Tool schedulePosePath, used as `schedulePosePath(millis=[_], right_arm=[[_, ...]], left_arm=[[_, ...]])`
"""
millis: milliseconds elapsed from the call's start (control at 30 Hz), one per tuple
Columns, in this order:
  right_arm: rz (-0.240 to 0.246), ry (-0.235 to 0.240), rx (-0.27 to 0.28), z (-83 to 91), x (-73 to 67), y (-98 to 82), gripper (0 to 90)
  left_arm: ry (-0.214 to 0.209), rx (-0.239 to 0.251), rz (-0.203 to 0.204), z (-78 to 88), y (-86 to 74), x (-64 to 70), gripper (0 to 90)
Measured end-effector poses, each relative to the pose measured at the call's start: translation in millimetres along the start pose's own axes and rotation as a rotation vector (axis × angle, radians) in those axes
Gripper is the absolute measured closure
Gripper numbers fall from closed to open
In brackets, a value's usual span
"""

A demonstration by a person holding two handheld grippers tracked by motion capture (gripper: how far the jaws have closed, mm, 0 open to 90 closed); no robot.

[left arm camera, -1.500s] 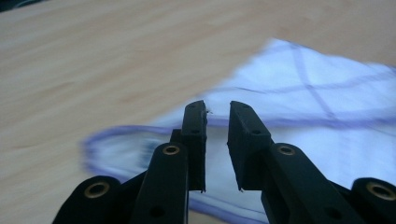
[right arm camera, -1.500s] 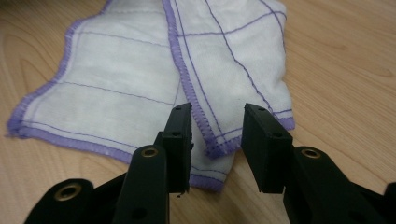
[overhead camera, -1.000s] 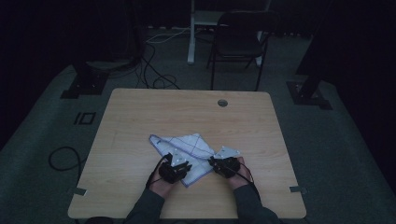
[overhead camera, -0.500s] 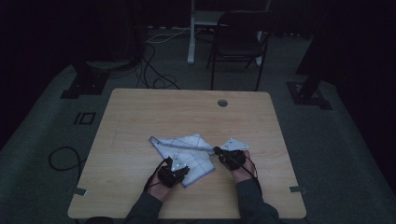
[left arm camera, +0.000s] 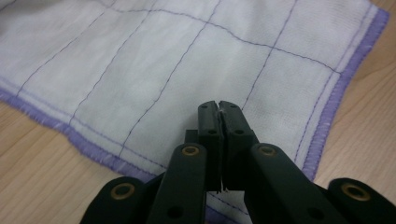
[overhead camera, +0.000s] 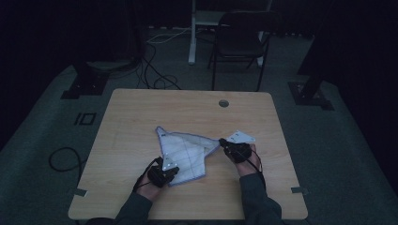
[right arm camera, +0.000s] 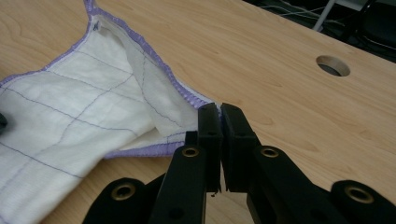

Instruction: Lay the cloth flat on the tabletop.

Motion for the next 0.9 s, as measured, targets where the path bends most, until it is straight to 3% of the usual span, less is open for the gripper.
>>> schedulePosePath(millis=[400,700,900], right_arm=[[-0.025,-0.044,-0.004,7.8,22.7,-1.4,88.2],[-0.043,-0.077,-0.022,12.8,38.7,-6.9,88.3],[-0.053,-0.089,-0.034,15.0,47.8,-12.2,88.2]], left_arm=[[0.084,-0.021,0.004,9.2,-4.2,-26.0,90.0],[0.156,-0.034,0.061,16.5,-7.2,-54.7,90.0],[0.202,-0.042,0.054,17.8,-6.8,-67.1,90.0]])
Point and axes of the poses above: each handheld gripper's, and its own axes: z roughly backward along the jaws, y roughly out of its top, x roughly to its right, the point moved 9 cm from there along -z, roughly forward along the jaws, and after that the axes turned 14 degrees about z, right-handed, at the moved point
